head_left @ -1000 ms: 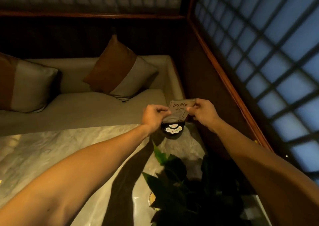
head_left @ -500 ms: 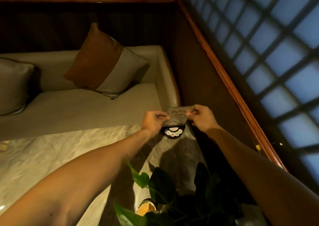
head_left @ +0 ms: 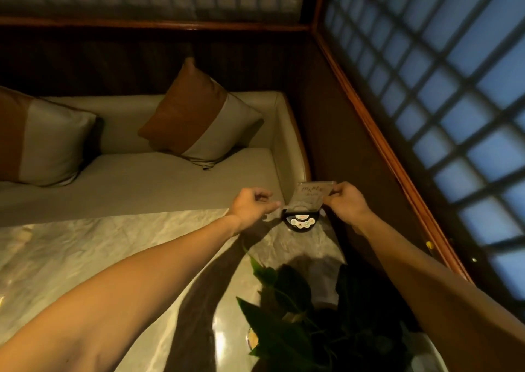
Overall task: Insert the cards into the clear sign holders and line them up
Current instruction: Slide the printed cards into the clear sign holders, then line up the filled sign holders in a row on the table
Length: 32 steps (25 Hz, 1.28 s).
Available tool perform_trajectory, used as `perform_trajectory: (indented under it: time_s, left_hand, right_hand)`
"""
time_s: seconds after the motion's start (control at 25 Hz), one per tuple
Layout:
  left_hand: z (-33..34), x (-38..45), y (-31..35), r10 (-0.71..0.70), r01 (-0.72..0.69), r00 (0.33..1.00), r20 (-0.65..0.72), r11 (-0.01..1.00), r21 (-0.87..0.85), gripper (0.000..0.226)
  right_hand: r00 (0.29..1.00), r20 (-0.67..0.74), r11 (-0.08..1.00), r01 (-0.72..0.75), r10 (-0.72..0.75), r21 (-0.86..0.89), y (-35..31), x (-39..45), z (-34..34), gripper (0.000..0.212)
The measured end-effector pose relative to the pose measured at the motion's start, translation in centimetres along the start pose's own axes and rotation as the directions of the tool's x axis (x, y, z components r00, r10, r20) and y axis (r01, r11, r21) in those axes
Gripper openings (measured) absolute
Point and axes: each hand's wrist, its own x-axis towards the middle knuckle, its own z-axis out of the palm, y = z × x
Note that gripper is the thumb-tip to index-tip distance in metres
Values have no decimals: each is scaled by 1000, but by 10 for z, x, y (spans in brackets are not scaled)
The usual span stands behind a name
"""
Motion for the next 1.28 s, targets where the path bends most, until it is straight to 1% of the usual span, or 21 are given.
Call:
perform_trajectory:
  time_s: [0.08,0.16,0.24,0.32,0.4,0.48,0.52,0.6,0.72,0.8,0.92,1.0,1.04,1.12,1.16,1.2,1.28]
  left_hand:
    - [-30,-30,-1,10,-10,1000,-17,1000,7,45]
    - [-62,-66,-2,37,-36,998,-43,999,30,45]
    - [-94,-101,-5,52,-50,995,-83,998,32,44]
    - [-129,-145,-12,65,-62,990,-125,998,30,44]
    - [-159,-185,-20,87,-81,988,-124,995,52,48]
    - [-191,-233,-34,96,-89,987,-129,994,60,53]
    - [-202,-250,-40,93,-85,986,-140,995,61,56]
    - [-228,-294,-60,79,-70,977,-199,996,52,60]
    - [-254,-346,-94,80,-76,967,-243,997,27,59]
    - [-266,-376,-124,68,-64,968,-244,998,21,54]
    - [-274,-408,-171,24,-15,977,-214,999,42,48]
    - [-276,-426,-198,-9,19,986,-169,998,60,41]
    - [-278,-435,-210,-33,41,993,-113,997,68,37]
    - [-282,-448,-231,-119,116,992,41,991,68,32]
    - [-284,-453,-239,-161,156,982,98,986,58,33]
    - [-285,-457,-248,-192,187,974,123,981,51,35]
    - [-285,-460,-260,-195,193,972,133,981,33,42]
  right_hand:
    - [995,-92,997,28,-35,-77,-23,-25,-3,19]
    - [985,-135,991,89,-102,-102,-50,-55,-1,14]
    - [982,-117,988,138,-145,-63,-79,-86,9,8]
    - [975,-54,977,213,-213,-15,-104,-124,30,5]
    - [956,30,956,290,-291,33,-123,-163,57,18]
    - [920,116,928,368,-373,65,-140,-214,95,40]
    - [905,144,916,394,-400,72,-146,-234,110,46]
    - [871,205,895,443,-445,61,-158,-282,150,53]
    - [822,286,867,491,-493,84,-159,-338,200,58]
    - [783,389,870,477,-485,125,-150,-375,234,65]
    - [713,571,902,414,-406,124,-126,-419,276,85]
    - [632,699,921,378,-334,98,-109,-440,297,96]
    - [583,755,927,365,-301,87,-102,-449,304,97]
    - [503,829,918,395,-244,31,-88,-466,320,94]
    - [488,844,897,441,-225,-16,-80,-472,329,91]
    - [484,848,870,489,-215,-59,-71,-476,337,84]
    - [510,827,840,536,-237,-90,-55,-479,353,57]
